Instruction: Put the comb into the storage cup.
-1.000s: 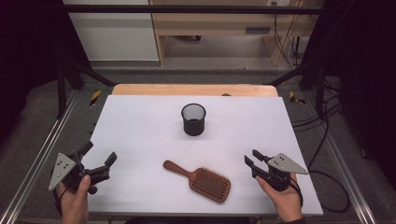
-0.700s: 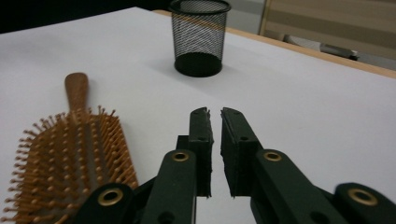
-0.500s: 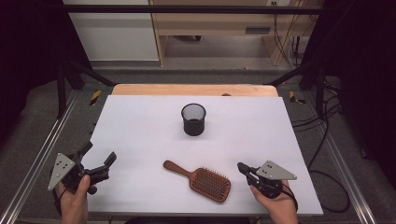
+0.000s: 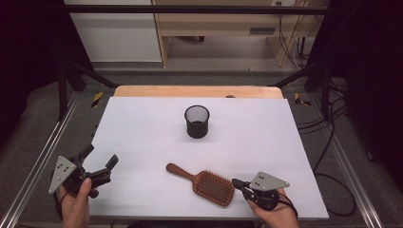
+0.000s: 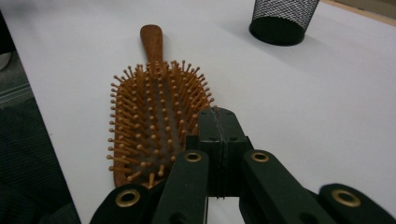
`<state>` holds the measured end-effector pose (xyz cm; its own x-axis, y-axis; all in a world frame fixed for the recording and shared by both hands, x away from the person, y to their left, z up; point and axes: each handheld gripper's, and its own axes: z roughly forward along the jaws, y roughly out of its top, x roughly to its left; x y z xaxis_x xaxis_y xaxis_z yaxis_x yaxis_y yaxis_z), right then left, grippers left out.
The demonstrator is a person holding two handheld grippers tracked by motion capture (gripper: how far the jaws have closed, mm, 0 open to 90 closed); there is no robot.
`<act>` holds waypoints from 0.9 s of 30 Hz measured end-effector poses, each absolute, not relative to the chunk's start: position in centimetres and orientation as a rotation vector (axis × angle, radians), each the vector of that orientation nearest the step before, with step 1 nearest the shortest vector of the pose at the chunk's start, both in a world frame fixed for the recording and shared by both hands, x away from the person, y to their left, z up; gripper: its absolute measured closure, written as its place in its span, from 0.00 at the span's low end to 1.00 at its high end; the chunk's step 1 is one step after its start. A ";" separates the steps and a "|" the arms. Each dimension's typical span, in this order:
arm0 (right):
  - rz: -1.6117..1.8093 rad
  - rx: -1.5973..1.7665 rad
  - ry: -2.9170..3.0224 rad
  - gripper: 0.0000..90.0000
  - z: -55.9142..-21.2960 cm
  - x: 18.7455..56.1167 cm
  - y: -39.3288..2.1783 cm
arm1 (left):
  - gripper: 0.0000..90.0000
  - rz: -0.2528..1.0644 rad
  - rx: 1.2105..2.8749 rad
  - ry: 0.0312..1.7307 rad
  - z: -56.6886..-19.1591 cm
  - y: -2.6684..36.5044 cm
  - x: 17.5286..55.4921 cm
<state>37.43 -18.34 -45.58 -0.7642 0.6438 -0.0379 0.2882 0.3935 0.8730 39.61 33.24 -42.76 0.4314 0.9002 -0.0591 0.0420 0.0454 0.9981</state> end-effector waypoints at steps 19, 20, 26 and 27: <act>1.313 0.760 2.355 1.00 -46.0 35.8 -17.6 | 0.02 0.823 1.372 0.927 -42.9 33.2 39.6; 1.311 0.759 2.358 1.00 -46.0 35.8 -17.6 | 0.02 0.822 1.374 0.928 -42.9 33.2 39.6; 1.293 0.748 2.389 1.00 -46.2 35.6 -17.3 | 0.02 0.821 1.374 0.926 -42.9 33.2 39.6; 1.293 0.746 2.393 1.00 -46.2 35.6 -17.3 | 0.02 0.821 1.376 0.927 -42.9 33.2 39.6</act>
